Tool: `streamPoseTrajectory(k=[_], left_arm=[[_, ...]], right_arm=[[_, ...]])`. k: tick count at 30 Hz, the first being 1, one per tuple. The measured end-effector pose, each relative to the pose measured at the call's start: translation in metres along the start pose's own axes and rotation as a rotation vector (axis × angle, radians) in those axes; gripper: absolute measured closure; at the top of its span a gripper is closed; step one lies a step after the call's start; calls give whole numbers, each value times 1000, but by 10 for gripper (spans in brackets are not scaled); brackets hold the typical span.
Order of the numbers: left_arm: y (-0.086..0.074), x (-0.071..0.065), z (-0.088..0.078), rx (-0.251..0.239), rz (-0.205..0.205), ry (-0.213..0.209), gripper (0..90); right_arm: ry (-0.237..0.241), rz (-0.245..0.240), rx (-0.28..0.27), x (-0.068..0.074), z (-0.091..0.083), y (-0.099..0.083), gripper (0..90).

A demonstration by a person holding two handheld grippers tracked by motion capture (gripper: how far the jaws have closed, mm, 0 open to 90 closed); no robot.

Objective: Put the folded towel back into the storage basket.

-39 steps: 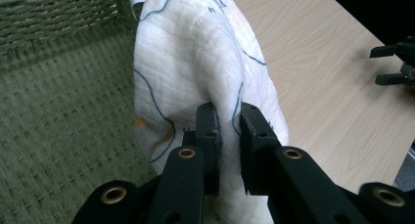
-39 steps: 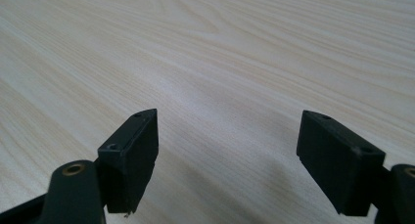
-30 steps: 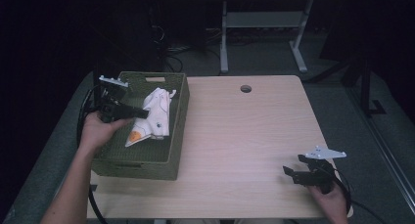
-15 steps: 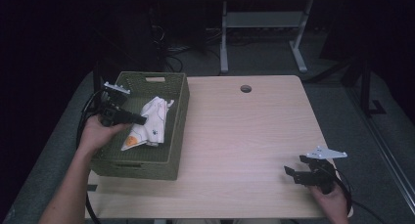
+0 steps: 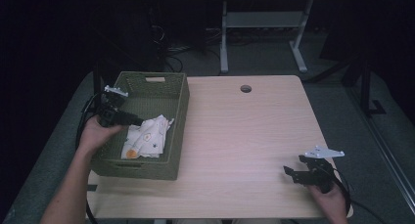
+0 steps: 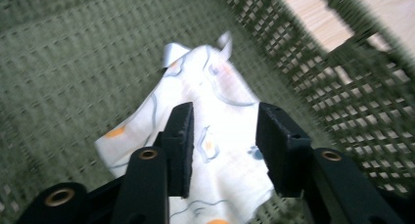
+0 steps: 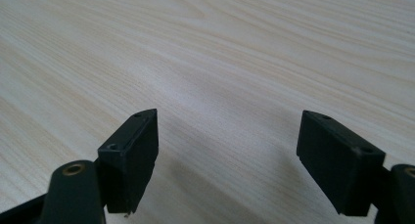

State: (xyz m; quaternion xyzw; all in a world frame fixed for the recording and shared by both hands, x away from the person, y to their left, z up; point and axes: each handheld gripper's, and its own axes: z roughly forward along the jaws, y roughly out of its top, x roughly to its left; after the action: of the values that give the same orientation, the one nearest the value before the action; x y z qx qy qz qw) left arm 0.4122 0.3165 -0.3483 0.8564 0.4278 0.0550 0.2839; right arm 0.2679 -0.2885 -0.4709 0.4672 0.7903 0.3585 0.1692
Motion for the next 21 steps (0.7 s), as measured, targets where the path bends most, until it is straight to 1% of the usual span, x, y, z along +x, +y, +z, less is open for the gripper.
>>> streamPoseTrajectory(k=[1,3,5,7,8,14,16,18,21], left_arm=[[0,-1,1,13,4,7,567],[-1,-3,2,25,8,17,558],[0,-4,2,27,7,15,549],[0,-9,2,30,15,17,547],[1,-10,2,33,26,16,547],[4,-21,3,17,44,4,540],[5,-23,4,23,54,4,536],[5,-25,4,22,57,1,534],[5,-26,3,12,49,-9,526]], right_arm=[[0,0,-1,0,0,0,229],[0,-1,0,0,0,0,229],[0,2,-1,1,-1,0,229],[0,0,-2,1,-1,0,229],[1,-1,-5,1,-2,0,229],[5,4,-9,1,-3,0,230],[6,4,-10,1,-3,0,229],[8,4,-9,1,-2,0,229],[8,5,-8,0,-2,0,229]])
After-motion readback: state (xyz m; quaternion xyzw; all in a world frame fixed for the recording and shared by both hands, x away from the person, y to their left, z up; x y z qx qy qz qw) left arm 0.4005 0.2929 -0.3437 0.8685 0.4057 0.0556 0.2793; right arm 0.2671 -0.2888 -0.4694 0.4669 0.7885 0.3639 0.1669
